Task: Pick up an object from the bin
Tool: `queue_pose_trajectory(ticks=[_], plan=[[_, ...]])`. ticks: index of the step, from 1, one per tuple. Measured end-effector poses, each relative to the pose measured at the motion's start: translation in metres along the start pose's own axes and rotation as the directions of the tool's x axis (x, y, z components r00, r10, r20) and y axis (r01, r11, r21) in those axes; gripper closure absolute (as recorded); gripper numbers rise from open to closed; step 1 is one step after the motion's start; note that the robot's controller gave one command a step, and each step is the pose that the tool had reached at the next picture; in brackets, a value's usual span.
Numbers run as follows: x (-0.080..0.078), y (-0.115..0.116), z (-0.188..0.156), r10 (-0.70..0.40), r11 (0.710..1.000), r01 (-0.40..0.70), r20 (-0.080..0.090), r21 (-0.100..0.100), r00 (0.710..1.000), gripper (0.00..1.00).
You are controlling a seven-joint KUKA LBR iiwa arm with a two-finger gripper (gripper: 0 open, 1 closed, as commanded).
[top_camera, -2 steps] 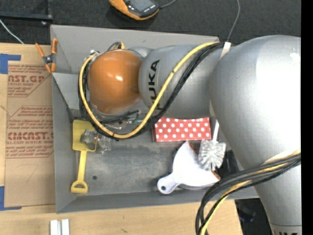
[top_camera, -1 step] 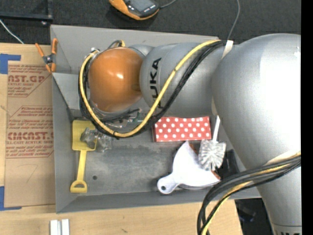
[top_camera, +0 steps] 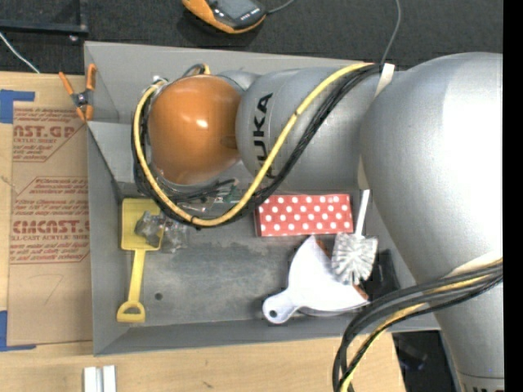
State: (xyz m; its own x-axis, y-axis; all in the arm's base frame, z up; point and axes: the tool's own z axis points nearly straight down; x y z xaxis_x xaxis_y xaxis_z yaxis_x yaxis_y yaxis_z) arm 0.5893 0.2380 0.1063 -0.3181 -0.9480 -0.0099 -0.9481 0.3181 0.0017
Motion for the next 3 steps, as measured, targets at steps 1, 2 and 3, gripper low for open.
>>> queue_pose_trajectory(ticks=[1,2,3], plan=[[-0.001,0.0,-0.015,0.0,1.0,0.0,0.002,0.002,1.0,1.0],[-0.002,-0.001,-0.024,0.0,1.0,0.0,0.004,0.004,1.0,1.0],[-0.001,0.001,-0.033,0.001,1.0,-0.001,0.001,0.0,1.0,1.0]])
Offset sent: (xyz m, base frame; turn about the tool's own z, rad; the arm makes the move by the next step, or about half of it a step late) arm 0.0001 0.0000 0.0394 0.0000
